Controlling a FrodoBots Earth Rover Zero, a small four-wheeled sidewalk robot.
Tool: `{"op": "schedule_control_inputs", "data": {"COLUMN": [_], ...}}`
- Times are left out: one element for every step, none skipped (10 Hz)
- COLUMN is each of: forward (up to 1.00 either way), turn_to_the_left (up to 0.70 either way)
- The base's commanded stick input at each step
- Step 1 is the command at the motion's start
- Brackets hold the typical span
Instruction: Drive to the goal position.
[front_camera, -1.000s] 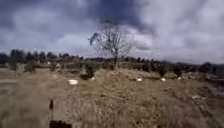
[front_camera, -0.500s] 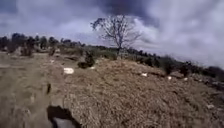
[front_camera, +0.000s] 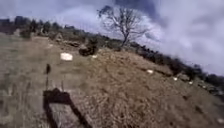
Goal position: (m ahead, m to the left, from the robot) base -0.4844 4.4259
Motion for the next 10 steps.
{"op": "schedule_control_inputs", "data": {"forward": [0.00, 0.00, 0.00, 0.00, 0.00, 0.00, 0.00, 0.00, 0.00, 0.00], "turn_to_the_left": [0.45, 0.45, 0.45, 0.45, 0.45, 0.45, 0.45, 0.45, 0.45, 0.45]}}
